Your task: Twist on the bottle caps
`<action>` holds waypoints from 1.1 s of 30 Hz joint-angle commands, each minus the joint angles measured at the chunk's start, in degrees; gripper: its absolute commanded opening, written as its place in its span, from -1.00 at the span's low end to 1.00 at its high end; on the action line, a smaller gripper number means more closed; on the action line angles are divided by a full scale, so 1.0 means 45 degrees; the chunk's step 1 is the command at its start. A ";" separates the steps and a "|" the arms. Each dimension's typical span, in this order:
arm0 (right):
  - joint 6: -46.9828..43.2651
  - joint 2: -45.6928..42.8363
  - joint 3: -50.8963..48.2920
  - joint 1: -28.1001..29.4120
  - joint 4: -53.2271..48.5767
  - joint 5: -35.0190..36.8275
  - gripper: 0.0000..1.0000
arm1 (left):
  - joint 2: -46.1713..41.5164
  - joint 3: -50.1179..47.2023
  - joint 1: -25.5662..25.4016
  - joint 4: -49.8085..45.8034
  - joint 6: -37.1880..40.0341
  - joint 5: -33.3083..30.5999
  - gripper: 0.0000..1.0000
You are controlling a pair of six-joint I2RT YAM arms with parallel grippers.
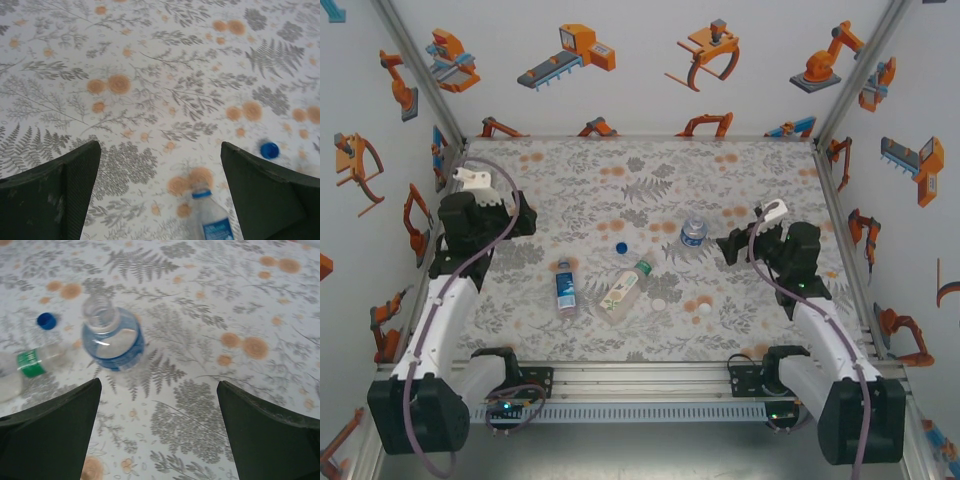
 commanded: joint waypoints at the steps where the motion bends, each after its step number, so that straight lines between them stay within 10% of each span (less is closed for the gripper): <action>1: -0.0384 0.0003 0.0274 0.0692 -0.0544 -0.1077 0.76 | -0.0362 0.0670 -0.0009 -0.2612 -0.0084 0.1340 0.94; 18: 0.0617 0.6111 0.1583 0.3761 0.4621 0.3354 0.95 | -0.1804 -0.0428 -0.0027 -0.1609 -0.0689 0.0546 0.94; 33: 0.0709 0.8079 0.2420 0.3943 0.5355 0.3297 0.65 | -0.1835 -0.0428 -0.0028 -0.1792 -0.0372 0.0896 0.94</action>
